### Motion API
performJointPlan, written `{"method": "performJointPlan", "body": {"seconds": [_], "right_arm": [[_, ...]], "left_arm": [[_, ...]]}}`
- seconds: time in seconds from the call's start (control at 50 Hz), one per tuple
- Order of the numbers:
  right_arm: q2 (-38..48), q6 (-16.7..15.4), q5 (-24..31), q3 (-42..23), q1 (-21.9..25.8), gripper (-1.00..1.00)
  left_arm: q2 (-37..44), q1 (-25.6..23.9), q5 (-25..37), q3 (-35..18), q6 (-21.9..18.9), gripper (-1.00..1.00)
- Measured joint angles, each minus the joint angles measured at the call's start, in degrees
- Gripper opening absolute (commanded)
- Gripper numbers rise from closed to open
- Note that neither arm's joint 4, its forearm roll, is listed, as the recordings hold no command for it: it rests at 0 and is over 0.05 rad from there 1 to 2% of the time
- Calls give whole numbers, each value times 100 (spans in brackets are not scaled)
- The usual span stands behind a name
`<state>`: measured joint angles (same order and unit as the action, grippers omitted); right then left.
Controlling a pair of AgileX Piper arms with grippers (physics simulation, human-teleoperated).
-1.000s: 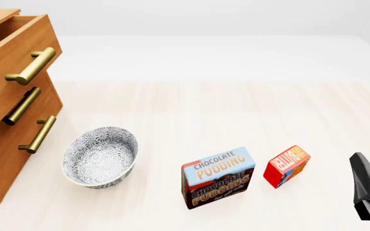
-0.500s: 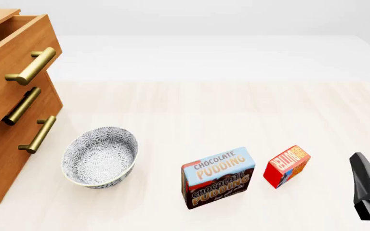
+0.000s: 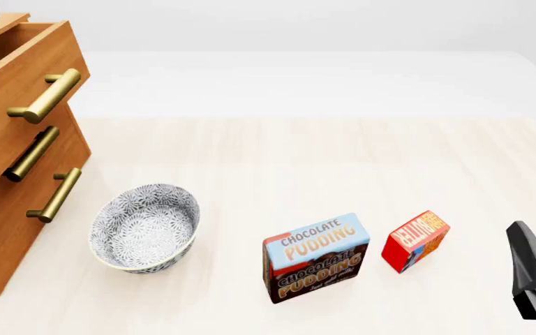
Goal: Put the butter at the back in the top drawer of the cabinet and close it.
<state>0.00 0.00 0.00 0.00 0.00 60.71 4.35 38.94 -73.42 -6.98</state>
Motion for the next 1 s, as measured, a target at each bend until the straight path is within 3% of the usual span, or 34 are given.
{"method": "performJointPlan", "body": {"seconds": [1.0], "right_arm": [[0, 0, 0, 0, 0, 100]], "left_arm": [[333, 70, 124, 50, 305, 100]]}}
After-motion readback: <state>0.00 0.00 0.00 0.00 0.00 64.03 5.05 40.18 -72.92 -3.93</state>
